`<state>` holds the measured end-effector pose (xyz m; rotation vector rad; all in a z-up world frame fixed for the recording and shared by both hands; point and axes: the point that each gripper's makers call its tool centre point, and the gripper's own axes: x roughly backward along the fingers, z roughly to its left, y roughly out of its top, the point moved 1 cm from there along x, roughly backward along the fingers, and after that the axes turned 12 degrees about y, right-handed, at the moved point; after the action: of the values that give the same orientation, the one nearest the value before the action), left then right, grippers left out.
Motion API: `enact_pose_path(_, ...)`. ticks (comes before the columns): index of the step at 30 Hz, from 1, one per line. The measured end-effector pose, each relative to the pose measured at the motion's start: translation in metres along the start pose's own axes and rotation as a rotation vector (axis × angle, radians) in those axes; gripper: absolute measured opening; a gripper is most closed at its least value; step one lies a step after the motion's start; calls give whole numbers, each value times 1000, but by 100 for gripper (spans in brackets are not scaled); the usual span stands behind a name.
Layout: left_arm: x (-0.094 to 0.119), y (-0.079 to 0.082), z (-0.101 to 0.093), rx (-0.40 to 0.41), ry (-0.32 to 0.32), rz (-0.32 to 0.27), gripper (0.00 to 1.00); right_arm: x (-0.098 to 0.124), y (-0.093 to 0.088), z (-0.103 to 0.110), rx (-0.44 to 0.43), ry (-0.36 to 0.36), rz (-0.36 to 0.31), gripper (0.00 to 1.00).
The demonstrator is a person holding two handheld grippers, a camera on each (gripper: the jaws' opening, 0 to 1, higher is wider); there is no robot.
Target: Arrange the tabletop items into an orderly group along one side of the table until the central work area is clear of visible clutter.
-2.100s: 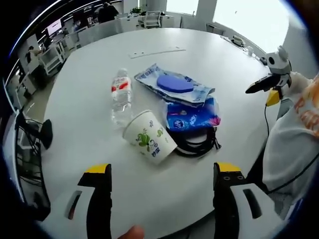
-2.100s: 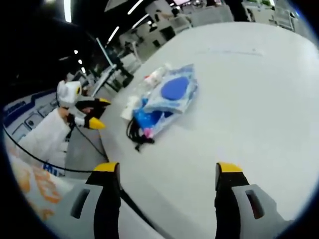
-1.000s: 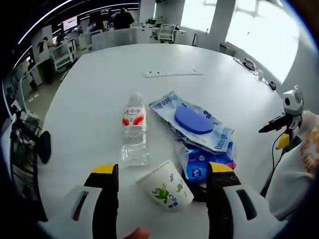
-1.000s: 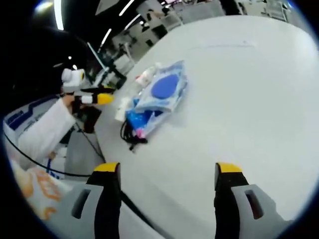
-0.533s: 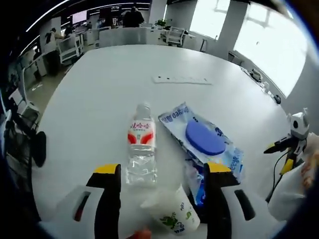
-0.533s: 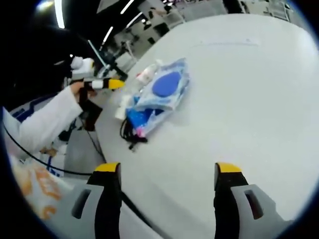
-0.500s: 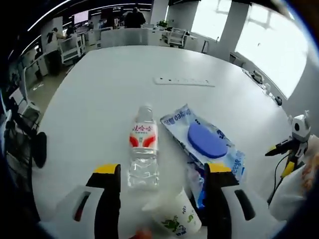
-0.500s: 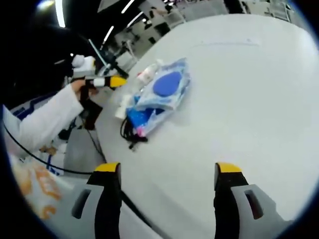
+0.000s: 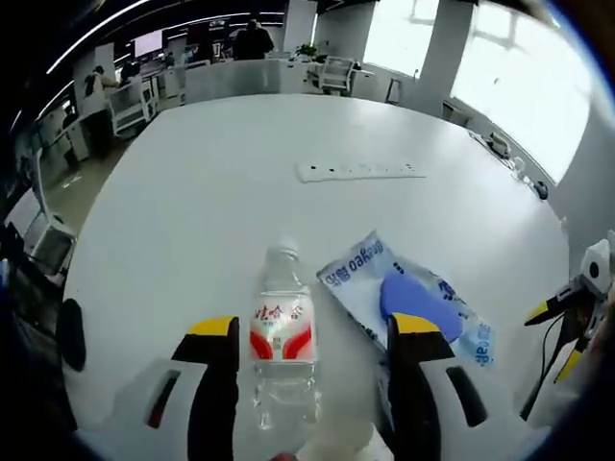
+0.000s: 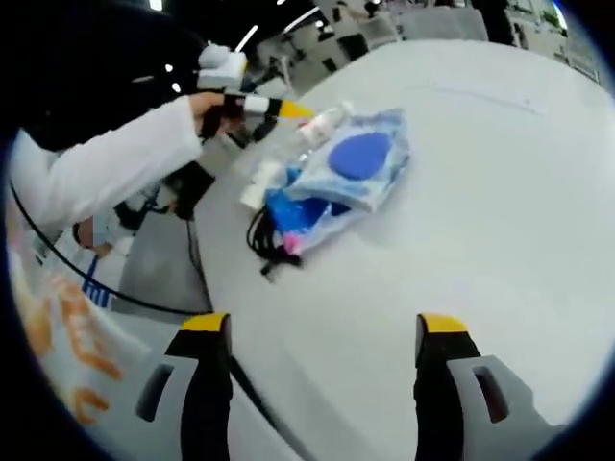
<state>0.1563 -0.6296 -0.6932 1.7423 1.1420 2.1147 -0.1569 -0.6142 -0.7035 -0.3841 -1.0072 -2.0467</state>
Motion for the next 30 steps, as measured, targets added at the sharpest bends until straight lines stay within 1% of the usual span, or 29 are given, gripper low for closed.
enact_pose_path(4, -12, 8, 0, 0, 3, 13, 61, -3, 1, -1, -6, 13, -1, 77)
enact_pose_path(9, -27, 8, 2, -18, 13, 51, 59, -3, -2, -4, -14, 17, 10, 76)
enact_pose_path(12, -36, 8, 5, -17, 21, 64, 56, -3, -3, -7, -29, 21, 5, 76)
enact_pose_path(15, -45, 11, 7, 1, 31, 76, 54, -3, -2, -9, -38, 27, 1, 76)
enact_pose_path(18, -56, 14, 7, 15, 40, 82, 52, -4, -2, -11, -27, 22, 9, 75)
enact_pose_path(22, -69, 15, 9, 16, 58, 97, 51, -3, 0, -13, -38, 24, 0, 75)
enact_pose_path(26, -78, 17, 10, 29, 60, 99, 45, -2, -2, -14, -46, 27, -3, 74)
enact_pose_path(30, -85, 17, 15, 54, 80, 105, 45, -1, -5, -15, -56, 30, -1, 73)
